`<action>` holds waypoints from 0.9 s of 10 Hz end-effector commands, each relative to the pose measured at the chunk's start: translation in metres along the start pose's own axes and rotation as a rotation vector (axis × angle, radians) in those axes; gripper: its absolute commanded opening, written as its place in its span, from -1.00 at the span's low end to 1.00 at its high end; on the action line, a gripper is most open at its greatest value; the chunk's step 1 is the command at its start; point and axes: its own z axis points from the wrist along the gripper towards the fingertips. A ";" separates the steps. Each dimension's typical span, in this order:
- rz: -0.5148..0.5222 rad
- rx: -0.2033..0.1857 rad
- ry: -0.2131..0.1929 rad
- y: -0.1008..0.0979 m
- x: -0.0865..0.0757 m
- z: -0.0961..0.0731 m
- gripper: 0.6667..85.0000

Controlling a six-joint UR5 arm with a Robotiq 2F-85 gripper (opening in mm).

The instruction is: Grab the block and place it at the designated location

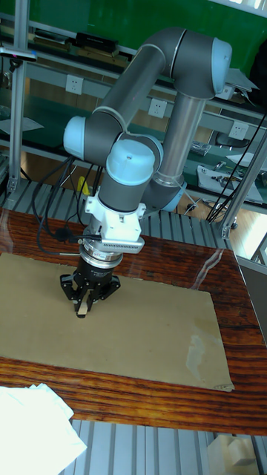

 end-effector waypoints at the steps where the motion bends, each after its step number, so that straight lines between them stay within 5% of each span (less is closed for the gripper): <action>1: 0.004 -0.009 -0.003 0.001 -0.001 -0.001 -0.87; 9: -0.016 -0.007 -0.036 0.001 -0.010 -0.001 -0.73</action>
